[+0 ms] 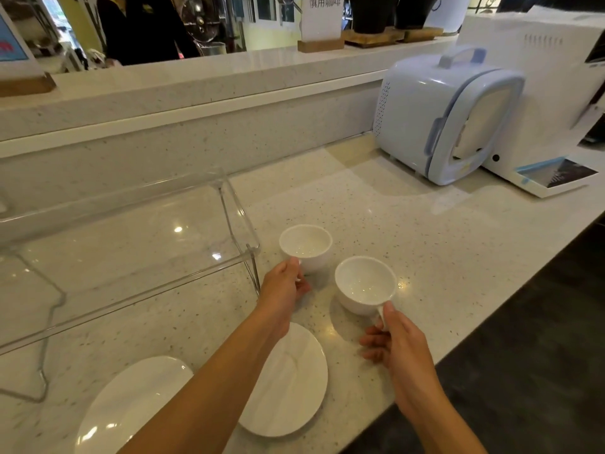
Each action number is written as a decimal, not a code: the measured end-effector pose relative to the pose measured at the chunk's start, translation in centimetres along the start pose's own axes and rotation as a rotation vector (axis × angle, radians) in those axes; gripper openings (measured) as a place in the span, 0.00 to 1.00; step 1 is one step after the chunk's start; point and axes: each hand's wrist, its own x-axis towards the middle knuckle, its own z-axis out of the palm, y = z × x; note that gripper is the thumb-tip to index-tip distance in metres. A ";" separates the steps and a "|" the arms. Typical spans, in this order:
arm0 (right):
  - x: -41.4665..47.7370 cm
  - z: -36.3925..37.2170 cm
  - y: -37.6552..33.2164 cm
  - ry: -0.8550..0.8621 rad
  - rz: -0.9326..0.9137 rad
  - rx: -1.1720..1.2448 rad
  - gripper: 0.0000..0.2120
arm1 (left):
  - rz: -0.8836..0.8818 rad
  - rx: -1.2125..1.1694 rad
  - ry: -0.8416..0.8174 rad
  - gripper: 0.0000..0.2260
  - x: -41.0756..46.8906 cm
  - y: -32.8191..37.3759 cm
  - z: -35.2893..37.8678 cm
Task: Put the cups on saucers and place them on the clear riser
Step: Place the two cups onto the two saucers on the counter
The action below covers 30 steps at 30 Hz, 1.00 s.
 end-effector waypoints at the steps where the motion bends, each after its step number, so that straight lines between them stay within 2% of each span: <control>1: 0.1 -0.4 -0.1 0.011 -0.014 -0.010 0.20 | 0.008 0.011 -0.006 0.14 -0.4 -0.1 0.0; 9: -0.8 -3.0 0.2 0.051 -0.084 -0.034 0.19 | 0.139 -0.031 -0.133 0.16 -6.0 0.9 -1.8; 14: -2.0 -3.8 0.2 0.005 -0.153 -0.066 0.19 | 0.146 -0.035 -0.168 0.17 -10.7 0.4 -5.0; 18: -3.0 -3.5 0.4 -0.034 -0.178 -0.110 0.19 | 0.122 -0.024 -0.081 0.17 -14.1 -1.8 -7.9; 21: -3.8 -2.8 0.8 -0.076 -0.179 -0.133 0.19 | 0.096 -0.121 -0.022 0.17 -16.0 -3.4 -10.0; 27: -5.2 -0.5 1.4 -0.215 -0.137 -0.131 0.19 | 0.144 -0.254 0.241 0.16 -18.6 -5.6 -14.8; 30: -5.8 0.8 2.0 -0.262 -0.116 -0.150 0.19 | 0.138 -0.308 0.315 0.14 -19.4 -6.2 -16.9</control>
